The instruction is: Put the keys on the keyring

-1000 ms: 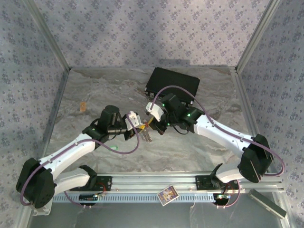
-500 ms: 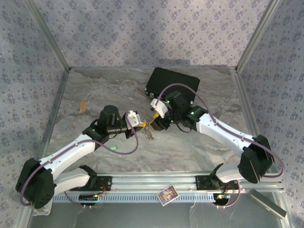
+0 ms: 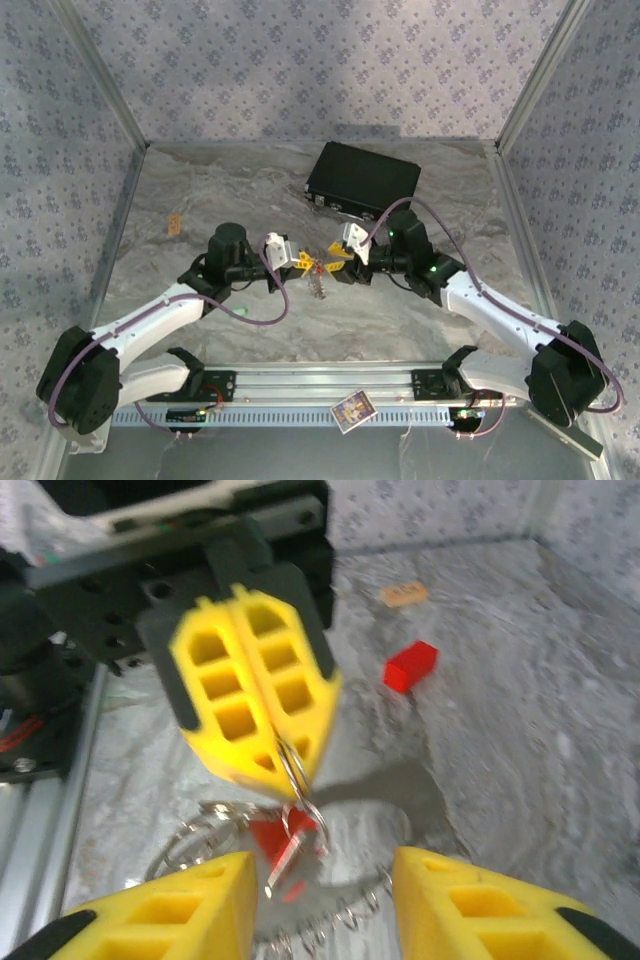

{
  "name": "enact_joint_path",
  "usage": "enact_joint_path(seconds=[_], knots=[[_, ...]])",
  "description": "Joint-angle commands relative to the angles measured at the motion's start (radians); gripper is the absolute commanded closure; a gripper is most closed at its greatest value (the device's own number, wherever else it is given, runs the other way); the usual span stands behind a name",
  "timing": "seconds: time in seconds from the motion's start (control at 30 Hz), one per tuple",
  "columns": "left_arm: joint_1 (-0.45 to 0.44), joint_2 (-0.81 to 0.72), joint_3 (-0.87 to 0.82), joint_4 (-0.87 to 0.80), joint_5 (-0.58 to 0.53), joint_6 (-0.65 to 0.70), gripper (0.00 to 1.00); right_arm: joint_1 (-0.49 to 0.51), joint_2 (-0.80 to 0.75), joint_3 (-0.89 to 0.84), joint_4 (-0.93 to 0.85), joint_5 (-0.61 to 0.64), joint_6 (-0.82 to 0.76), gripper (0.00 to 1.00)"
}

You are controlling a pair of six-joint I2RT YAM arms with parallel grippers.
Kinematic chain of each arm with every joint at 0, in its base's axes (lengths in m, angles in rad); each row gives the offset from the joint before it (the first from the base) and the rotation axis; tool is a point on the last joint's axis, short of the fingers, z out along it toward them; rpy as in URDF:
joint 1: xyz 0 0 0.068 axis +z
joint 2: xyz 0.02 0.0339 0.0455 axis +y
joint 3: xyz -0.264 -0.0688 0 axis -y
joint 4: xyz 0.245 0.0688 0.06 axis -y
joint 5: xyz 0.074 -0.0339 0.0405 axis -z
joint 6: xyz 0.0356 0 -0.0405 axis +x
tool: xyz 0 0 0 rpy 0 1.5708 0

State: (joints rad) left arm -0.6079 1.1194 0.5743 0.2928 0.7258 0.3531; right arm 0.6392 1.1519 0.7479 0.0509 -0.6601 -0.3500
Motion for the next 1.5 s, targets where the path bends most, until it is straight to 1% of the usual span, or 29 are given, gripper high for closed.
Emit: enact_joint_path(seconds=[0.0, 0.13, 0.4, 0.53, 0.7, 0.73, 0.77, 0.8, 0.87, 0.9, 0.97, 1.03, 1.1, 1.23, 1.33, 1.47], knots=[[0.005, 0.009, 0.015, 0.081, 0.103, -0.008, 1.0, 0.014, 0.027, 0.044, 0.014, -0.103, -0.066, 0.63], [0.005, 0.015, 0.018, 0.077, 0.12, -0.005, 1.0, 0.024, 0.035, 0.042, 0.02, -0.091, -0.062, 0.65], [0.003, 0.003, 0.009, 0.074, 0.138, 0.0, 1.0, 0.038, 0.061, 0.053, 0.017, -0.088, -0.068, 0.8], [0.002, 0.003, 0.01, 0.074, 0.141, 0.0, 1.0, 0.046, 0.071, 0.065, 0.014, -0.104, -0.07, 0.86], [0.002, 0.002, 0.014, 0.062, 0.135, 0.004, 1.0, 0.056, 0.076, 0.07, 0.01, -0.116, -0.069, 1.0], [0.002, -0.002, 0.017, 0.054, 0.126, 0.004, 0.98, 0.057, 0.077, 0.074, -0.006, -0.114, -0.079, 1.0], [0.002, -0.006, 0.02, 0.041, 0.106, 0.004, 0.91, 0.059, 0.076, 0.082, -0.033, -0.106, -0.093, 1.0], [0.002, -0.014, 0.023, 0.026, 0.082, 0.006, 0.82, 0.061, 0.073, 0.091, -0.063, -0.096, -0.111, 1.0], [-0.002, -0.031, 0.034, -0.032, 0.017, 0.018, 0.72, 0.066, 0.064, 0.111, -0.129, -0.064, -0.149, 1.0], [-0.004, -0.038, 0.045, -0.073, -0.021, 0.03, 0.69, 0.073, 0.059, 0.128, -0.173, -0.037, -0.177, 1.0], [-0.018, -0.047, 0.074, -0.17, -0.091, 0.056, 0.67, 0.093, 0.06, 0.166, -0.27, 0.021, -0.242, 1.0], [-0.038, -0.052, 0.104, -0.267, -0.131, 0.087, 0.68, 0.116, 0.07, 0.209, -0.364, 0.071, -0.297, 1.0], [-0.058, -0.057, 0.111, -0.311, -0.145, 0.111, 0.69, 0.133, 0.076, 0.241, -0.42, 0.107, -0.323, 1.0], [-0.072, -0.06, 0.104, -0.311, -0.146, 0.118, 0.72, 0.16, 0.09, 0.277, -0.468, 0.16, -0.353, 1.0], [-0.076, -0.058, 0.111, -0.311, -0.14, 0.123, 0.78, 0.171, 0.1, 0.301, -0.491, 0.171, -0.36, 1.0], [-0.079, -0.054, 0.119, -0.31, -0.128, 0.135, 0.88, 0.182, 0.101, 0.311, -0.492, 0.161, -0.362, 1.0]])
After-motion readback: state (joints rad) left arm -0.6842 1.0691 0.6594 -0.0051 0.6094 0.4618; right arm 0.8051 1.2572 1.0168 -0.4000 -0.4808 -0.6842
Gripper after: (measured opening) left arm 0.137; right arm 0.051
